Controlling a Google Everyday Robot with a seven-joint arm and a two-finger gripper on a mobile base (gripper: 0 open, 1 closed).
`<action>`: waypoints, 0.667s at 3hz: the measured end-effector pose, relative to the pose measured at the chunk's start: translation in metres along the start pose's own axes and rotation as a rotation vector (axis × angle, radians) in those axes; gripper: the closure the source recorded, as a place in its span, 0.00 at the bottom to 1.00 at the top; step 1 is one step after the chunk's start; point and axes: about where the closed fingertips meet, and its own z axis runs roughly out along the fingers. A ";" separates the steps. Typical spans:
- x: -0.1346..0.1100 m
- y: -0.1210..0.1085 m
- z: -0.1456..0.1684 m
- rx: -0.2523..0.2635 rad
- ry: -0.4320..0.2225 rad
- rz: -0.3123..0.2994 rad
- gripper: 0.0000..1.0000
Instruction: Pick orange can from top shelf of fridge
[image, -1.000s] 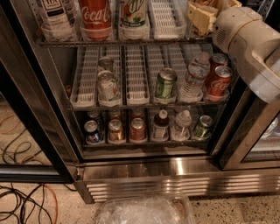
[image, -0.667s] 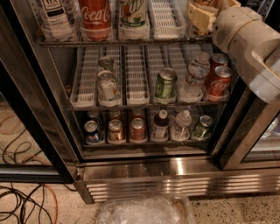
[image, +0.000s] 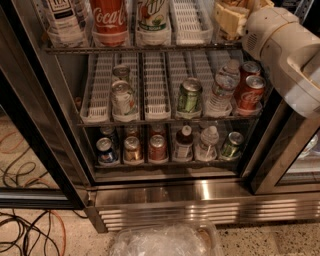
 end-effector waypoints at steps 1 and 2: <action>-0.006 -0.001 0.000 0.001 -0.017 -0.025 1.00; -0.016 -0.002 0.000 0.007 -0.047 -0.058 1.00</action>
Offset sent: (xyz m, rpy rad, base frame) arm -0.0101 -0.0024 0.0229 -0.0582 -0.1203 -0.0272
